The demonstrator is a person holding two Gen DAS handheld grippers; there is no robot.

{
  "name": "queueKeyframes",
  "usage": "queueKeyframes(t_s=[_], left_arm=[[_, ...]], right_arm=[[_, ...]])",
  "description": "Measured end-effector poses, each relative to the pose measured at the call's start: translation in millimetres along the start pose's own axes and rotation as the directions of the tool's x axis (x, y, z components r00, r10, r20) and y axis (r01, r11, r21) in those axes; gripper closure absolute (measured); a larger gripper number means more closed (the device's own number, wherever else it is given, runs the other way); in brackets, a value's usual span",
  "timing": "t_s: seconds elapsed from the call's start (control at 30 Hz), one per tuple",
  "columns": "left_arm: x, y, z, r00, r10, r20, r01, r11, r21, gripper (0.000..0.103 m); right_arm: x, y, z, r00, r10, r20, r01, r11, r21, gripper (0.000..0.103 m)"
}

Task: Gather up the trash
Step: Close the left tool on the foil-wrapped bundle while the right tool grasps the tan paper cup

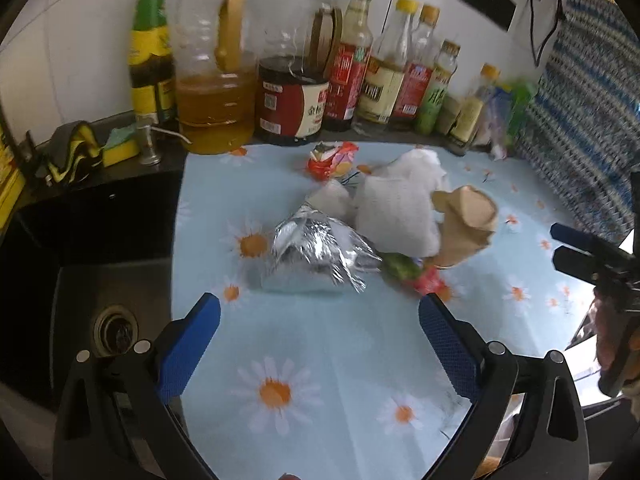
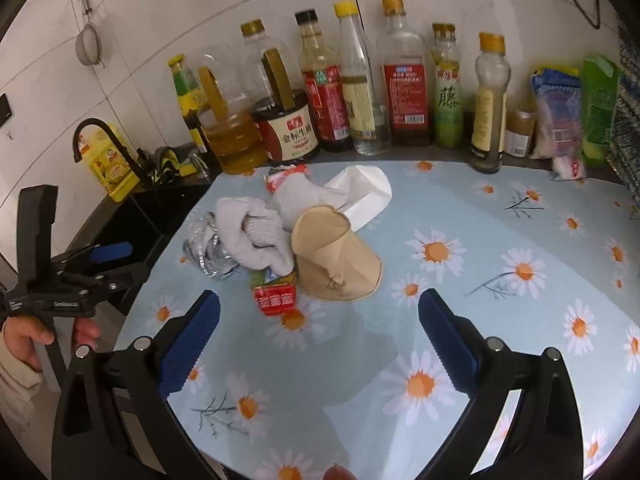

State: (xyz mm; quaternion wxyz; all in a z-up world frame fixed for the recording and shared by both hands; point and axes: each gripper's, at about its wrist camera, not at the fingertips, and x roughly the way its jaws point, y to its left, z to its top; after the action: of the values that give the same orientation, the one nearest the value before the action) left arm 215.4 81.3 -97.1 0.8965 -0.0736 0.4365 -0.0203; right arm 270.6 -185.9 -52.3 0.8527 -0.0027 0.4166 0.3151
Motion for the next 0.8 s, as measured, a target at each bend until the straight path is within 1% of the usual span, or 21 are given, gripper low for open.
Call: queueKeyframes(t_s=[0.1, 0.2, 0.4, 0.5, 0.57, 0.67, 0.8], left_arm=[[28.0, 0.6, 9.0, 0.999, 0.009, -0.046, -0.008, 0.999, 0.033, 0.006], [42.7, -2.1, 14.7, 0.998, -0.001, -0.063, 0.003, 0.999, 0.045, 0.007], [69.9, -6.3, 22.6, 0.993, 0.064, -0.102, -0.054, 0.994, 0.100, 0.006], [76.0, -6.4, 23.9, 0.992, 0.053, -0.116, -0.041, 0.993, 0.107, 0.006], [80.5, -8.1, 24.7, 0.989, 0.069, -0.130, -0.052, 0.991, 0.124, 0.006], [86.2, -6.6, 27.1, 0.986, 0.068, -0.151, -0.050, 0.992, 0.116, 0.007], [93.7, -9.5, 28.3, 0.980, 0.086, -0.179, -0.061, 0.988, 0.142, 0.008]], right_arm=[[13.5, -6.2, 5.2, 1.000, 0.012, -0.020, -0.012, 1.000, 0.002, 0.005], [23.3, -12.7, 9.2, 0.999, 0.021, -0.040, -0.020, 1.000, 0.013, 0.005], [41.5, -21.0, 12.6, 0.996, 0.038, -0.081, -0.037, 0.999, 0.005, 0.005], [48.7, -22.2, 14.2, 0.995, 0.048, -0.090, -0.048, 0.999, 0.000, 0.005], [53.4, -22.1, 15.1, 0.994, 0.053, -0.096, -0.053, 0.999, -0.004, 0.005], [60.2, -21.7, 17.4, 0.993, 0.061, -0.101, -0.063, 0.998, -0.013, 0.005], [68.3, -21.3, 21.3, 0.992, 0.055, -0.113, -0.058, 0.998, -0.029, 0.005]])
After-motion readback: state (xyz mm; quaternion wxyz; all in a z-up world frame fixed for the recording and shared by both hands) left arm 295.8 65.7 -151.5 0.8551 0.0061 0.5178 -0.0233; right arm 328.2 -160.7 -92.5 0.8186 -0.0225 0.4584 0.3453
